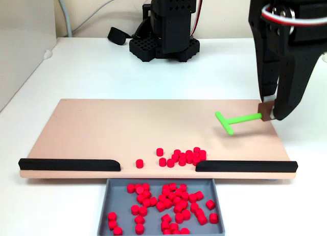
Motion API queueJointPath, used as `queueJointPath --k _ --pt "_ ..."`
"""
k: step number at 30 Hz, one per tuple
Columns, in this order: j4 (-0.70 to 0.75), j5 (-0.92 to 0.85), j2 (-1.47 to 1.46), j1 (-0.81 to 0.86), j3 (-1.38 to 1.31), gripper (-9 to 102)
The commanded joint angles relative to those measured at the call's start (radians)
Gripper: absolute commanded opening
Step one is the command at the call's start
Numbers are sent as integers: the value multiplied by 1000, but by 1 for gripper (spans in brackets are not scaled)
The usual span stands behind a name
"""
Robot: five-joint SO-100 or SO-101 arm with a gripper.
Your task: Push granules from left to the grey container
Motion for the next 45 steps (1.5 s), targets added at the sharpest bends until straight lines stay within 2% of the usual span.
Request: queueJointPath --k 1,45 --pt "8 15 0 -9 -34 0" --pt "38 -8 -164 63 -206 0"
